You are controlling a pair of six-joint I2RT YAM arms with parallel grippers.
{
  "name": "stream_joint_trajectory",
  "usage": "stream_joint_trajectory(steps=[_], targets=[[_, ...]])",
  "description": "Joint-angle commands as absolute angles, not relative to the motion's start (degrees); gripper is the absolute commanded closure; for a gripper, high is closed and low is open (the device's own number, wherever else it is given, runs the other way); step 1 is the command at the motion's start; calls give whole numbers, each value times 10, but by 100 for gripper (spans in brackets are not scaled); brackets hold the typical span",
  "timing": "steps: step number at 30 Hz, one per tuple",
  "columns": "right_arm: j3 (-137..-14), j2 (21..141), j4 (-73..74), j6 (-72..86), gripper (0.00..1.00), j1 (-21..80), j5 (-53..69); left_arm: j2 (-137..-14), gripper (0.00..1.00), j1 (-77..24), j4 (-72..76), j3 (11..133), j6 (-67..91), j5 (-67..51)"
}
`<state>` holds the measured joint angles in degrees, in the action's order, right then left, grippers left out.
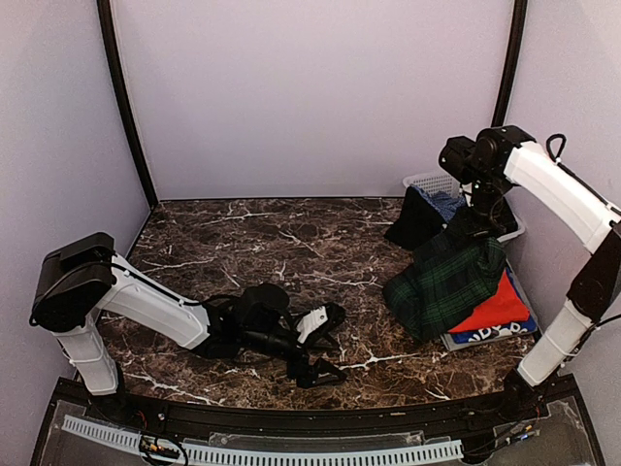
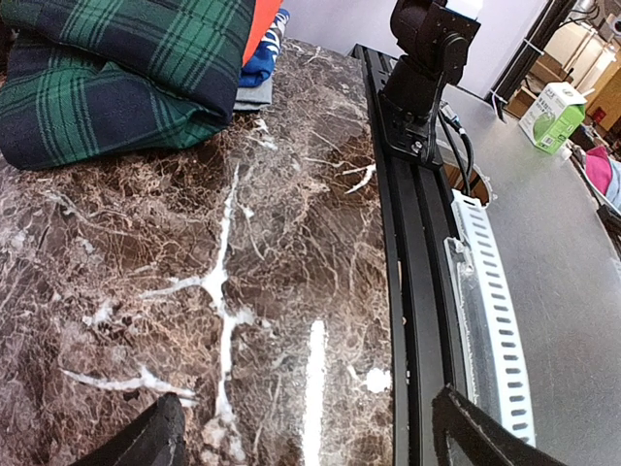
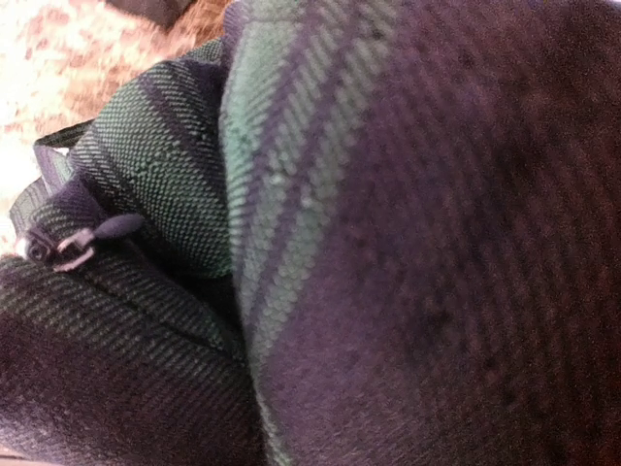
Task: Fold and stack the mixed laundry pile
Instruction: Place the square-folded skirt at the corner of the board.
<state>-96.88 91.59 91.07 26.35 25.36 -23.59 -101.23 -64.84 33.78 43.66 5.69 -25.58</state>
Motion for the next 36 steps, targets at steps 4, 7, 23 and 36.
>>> stream_joint_trajectory(steps=[4, 7, 23, 36], targets=[[-995, 887, 883, 225, 100, 247, -310, -1009, 13, -643, 349, 436, 57, -275], [-983, 876, 863, 198, 100, 238, -332, -1013, 13, -643, 347, 439, 57, -277], [-814, 795, 723, -8, 91, 118, -259, -1026, 13, -636, 343, 453, 52, -283], [-597, 717, 655, -34, 79, 117, -364, -1028, 13, -629, 360, 449, 65, -304]])
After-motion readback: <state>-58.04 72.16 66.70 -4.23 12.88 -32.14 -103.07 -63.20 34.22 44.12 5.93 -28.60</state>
